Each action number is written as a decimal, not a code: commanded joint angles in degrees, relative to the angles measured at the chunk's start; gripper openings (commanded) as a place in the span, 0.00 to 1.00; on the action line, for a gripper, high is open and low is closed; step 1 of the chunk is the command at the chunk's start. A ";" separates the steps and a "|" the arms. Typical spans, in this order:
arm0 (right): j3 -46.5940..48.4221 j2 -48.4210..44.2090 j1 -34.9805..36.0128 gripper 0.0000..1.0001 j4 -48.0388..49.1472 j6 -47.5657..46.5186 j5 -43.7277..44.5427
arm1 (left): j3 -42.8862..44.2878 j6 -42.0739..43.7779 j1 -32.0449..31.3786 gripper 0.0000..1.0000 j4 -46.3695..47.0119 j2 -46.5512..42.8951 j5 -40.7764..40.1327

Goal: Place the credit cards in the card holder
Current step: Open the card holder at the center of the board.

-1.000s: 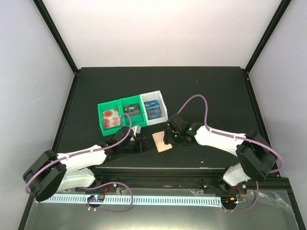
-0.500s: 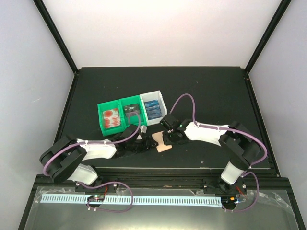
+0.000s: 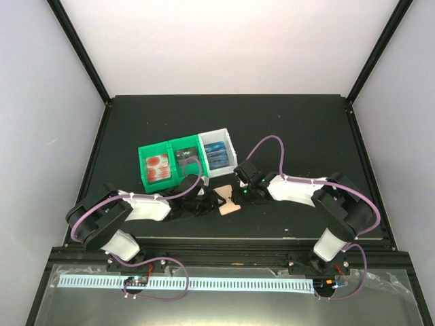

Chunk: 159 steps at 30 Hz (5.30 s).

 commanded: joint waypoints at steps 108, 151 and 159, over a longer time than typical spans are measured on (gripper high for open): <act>11.00 -12.87 1.80 0.01 -19.21 -7.45 8.16 | 6.54 23.72 -0.11 0.99 -8.77 -9.90 -4.40; 5.99 -2.75 -3.36 0.06 -16.70 -4.99 26.18 | 13.11 23.94 0.70 0.49 -12.74 1.11 -7.73; 11.72 -11.12 -3.34 0.37 -24.23 -4.25 25.95 | 13.22 25.39 0.68 0.37 -13.63 0.40 -8.51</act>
